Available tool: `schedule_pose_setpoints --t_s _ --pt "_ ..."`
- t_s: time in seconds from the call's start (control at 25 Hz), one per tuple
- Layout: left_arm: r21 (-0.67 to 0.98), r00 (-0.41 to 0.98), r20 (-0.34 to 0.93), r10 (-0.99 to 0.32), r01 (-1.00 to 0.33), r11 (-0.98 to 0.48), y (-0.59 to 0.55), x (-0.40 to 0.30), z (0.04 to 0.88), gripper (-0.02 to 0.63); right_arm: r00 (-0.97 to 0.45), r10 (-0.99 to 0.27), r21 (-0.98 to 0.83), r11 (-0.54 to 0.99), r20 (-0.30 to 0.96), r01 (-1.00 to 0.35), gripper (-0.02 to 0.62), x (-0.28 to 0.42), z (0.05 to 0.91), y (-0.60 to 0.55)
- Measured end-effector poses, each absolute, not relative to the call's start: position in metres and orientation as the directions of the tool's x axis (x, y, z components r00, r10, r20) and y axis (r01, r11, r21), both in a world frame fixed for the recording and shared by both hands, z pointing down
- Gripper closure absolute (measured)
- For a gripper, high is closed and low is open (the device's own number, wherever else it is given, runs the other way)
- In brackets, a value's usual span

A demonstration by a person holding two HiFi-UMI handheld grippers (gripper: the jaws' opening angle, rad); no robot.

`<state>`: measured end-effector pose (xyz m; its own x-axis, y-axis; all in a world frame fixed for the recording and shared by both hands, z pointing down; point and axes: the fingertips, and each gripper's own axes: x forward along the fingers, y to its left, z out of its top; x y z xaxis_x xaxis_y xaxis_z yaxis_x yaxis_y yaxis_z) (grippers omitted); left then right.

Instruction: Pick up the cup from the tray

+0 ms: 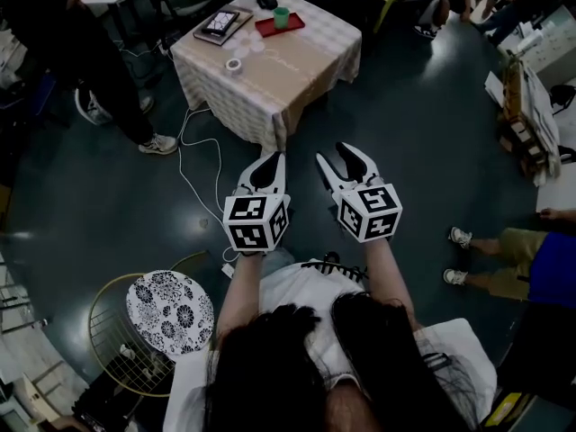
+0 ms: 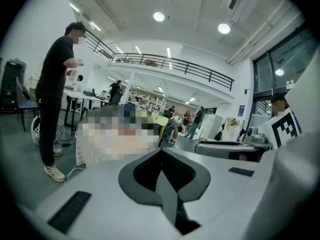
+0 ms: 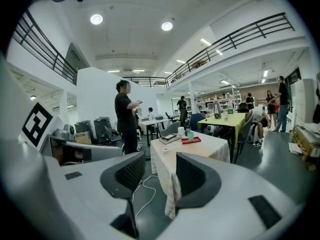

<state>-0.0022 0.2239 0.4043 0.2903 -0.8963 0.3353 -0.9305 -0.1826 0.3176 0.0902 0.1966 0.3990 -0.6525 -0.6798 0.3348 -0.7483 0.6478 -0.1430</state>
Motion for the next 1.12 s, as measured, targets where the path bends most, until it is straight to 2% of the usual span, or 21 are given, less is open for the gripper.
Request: schedule_pose_setpoints --t_s 0.36,1.12 --pt "0.31 0.333 0.333 -0.882 -0.922 -0.231 0.203 -0.017 0.398 0.601 -0.635 -0.697 -0.153 0.624 0.333 -0.766 0.414 0.066 0.397 0.18" --pt "0.322 0.317 0.33 -0.889 -0.923 -0.21 0.183 -0.04 0.403 0.601 -0.624 -0.713 -0.169 0.605 0.321 -0.778 0.414 0.056 0.404 0.157"
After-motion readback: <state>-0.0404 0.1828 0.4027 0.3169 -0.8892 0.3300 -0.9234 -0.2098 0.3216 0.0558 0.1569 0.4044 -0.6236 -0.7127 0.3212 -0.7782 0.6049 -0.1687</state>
